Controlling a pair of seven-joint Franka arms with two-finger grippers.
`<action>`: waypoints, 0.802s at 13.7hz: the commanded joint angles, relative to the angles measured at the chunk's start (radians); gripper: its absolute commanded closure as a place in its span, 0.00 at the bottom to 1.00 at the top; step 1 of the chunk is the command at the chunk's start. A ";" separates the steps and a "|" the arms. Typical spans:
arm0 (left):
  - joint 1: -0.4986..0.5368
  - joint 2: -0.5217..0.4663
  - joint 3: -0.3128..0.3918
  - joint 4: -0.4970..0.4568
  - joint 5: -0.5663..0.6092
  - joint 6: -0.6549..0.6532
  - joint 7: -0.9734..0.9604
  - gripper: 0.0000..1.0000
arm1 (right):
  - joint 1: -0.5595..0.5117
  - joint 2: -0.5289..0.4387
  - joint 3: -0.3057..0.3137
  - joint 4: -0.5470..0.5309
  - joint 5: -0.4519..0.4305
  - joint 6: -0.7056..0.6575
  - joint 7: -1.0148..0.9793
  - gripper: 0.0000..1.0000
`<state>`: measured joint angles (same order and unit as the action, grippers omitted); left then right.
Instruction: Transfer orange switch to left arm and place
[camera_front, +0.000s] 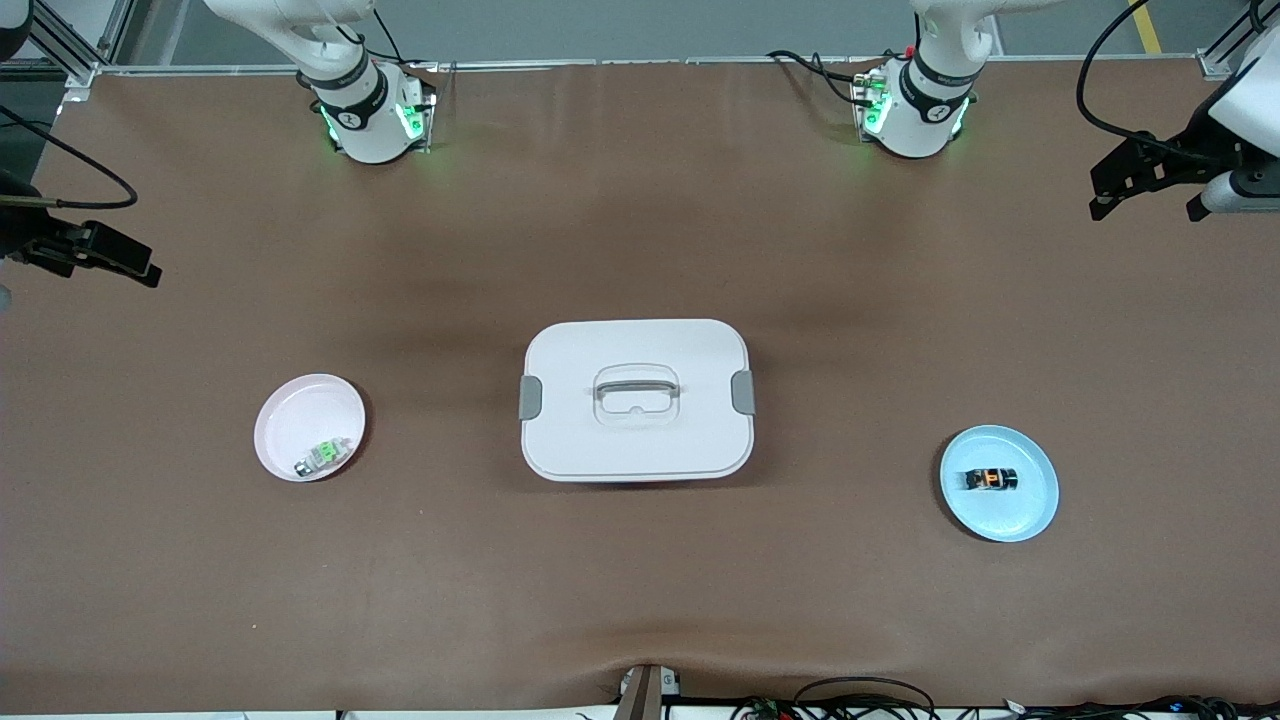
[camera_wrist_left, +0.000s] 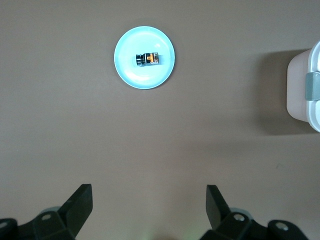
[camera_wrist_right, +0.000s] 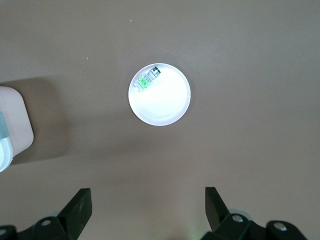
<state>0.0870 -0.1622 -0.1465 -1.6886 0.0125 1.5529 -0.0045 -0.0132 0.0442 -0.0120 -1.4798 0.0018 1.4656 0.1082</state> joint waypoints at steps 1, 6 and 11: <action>0.000 -0.008 0.001 -0.011 -0.014 -0.002 -0.041 0.00 | -0.005 -0.020 0.010 0.026 0.014 -0.028 0.011 0.00; -0.007 0.001 -0.011 -0.005 -0.014 -0.004 -0.105 0.00 | -0.002 -0.018 0.014 0.061 0.021 -0.028 0.028 0.00; -0.007 0.019 -0.011 0.018 -0.012 -0.004 -0.100 0.00 | 0.010 -0.020 0.004 0.061 0.076 -0.053 0.047 0.00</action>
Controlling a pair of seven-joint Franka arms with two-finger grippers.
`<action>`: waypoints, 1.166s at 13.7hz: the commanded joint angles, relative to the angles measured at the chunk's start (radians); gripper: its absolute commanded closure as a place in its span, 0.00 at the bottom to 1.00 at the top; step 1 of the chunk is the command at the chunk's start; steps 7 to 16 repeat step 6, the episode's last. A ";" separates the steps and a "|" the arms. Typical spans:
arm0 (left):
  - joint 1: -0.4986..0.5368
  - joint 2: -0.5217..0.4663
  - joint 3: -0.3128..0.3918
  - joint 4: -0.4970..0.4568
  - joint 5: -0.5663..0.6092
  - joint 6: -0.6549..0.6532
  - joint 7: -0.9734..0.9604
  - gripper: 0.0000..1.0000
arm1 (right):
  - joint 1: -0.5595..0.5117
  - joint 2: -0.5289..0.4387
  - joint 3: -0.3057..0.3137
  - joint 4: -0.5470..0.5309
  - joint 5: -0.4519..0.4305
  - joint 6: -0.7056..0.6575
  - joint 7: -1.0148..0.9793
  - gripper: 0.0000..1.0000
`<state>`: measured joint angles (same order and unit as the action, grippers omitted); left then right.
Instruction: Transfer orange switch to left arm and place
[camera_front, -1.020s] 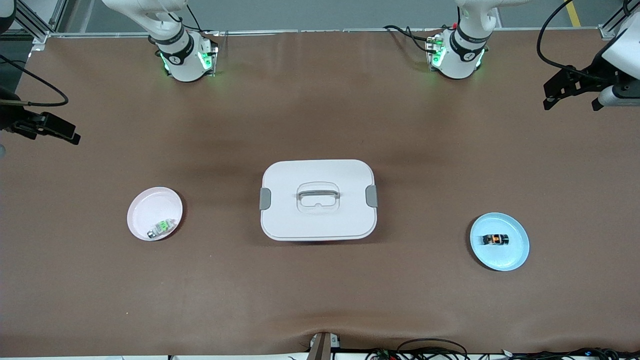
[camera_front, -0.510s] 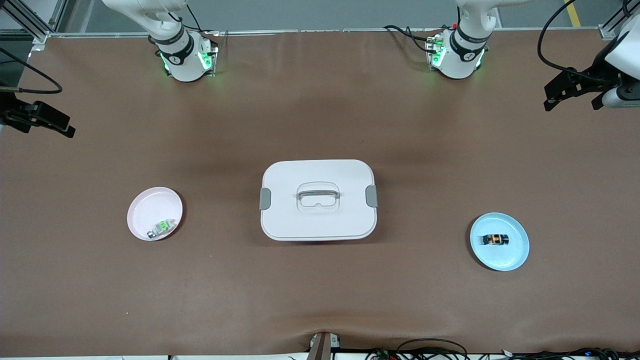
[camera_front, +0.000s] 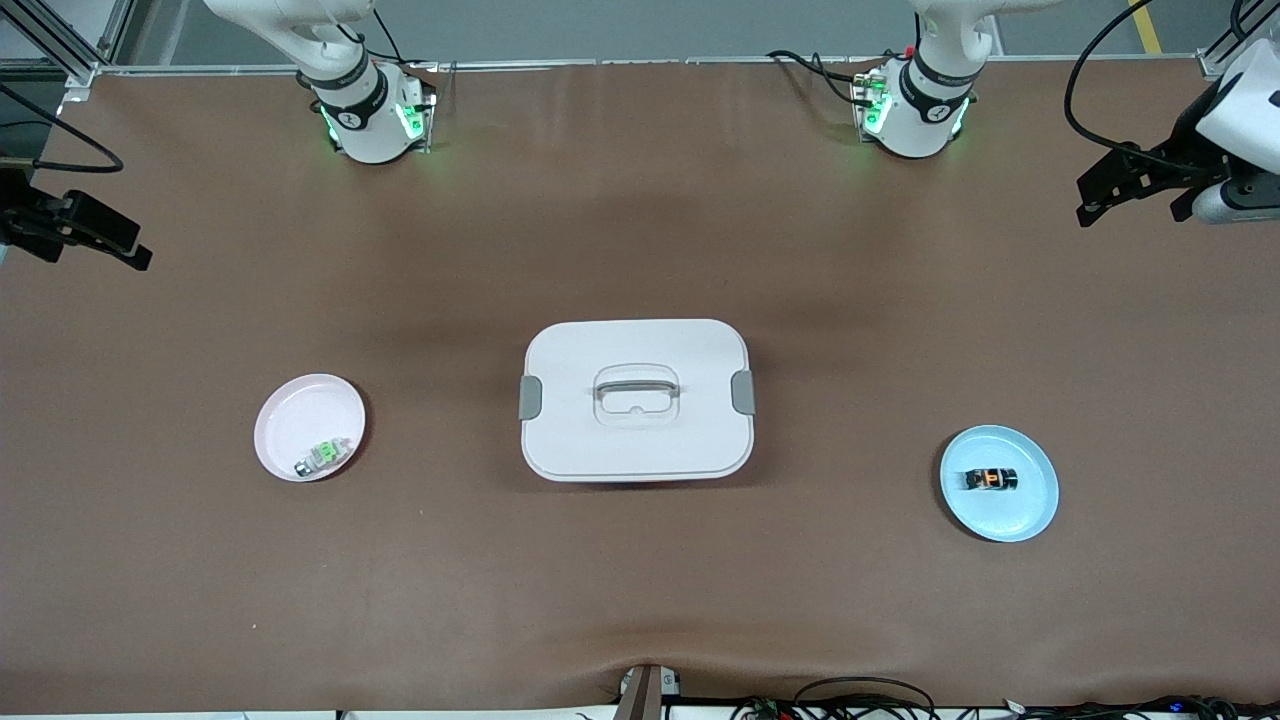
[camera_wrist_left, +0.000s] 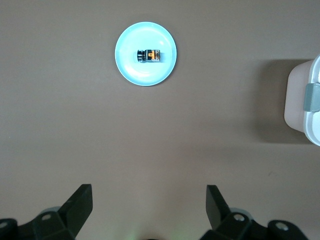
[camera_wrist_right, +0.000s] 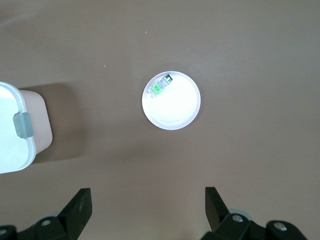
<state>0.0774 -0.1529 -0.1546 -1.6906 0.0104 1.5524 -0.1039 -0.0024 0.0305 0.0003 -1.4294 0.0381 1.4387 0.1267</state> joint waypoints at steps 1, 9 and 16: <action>0.002 0.012 -0.003 0.023 -0.010 -0.003 0.003 0.00 | -0.004 -0.006 -0.009 0.010 0.046 -0.032 0.033 0.00; -0.001 0.021 -0.003 0.034 -0.010 -0.006 0.001 0.00 | -0.004 -0.007 -0.009 0.007 0.045 -0.041 0.031 0.00; -0.001 0.021 -0.003 0.034 -0.010 -0.006 0.001 0.00 | -0.004 -0.007 -0.009 0.007 0.045 -0.041 0.031 0.00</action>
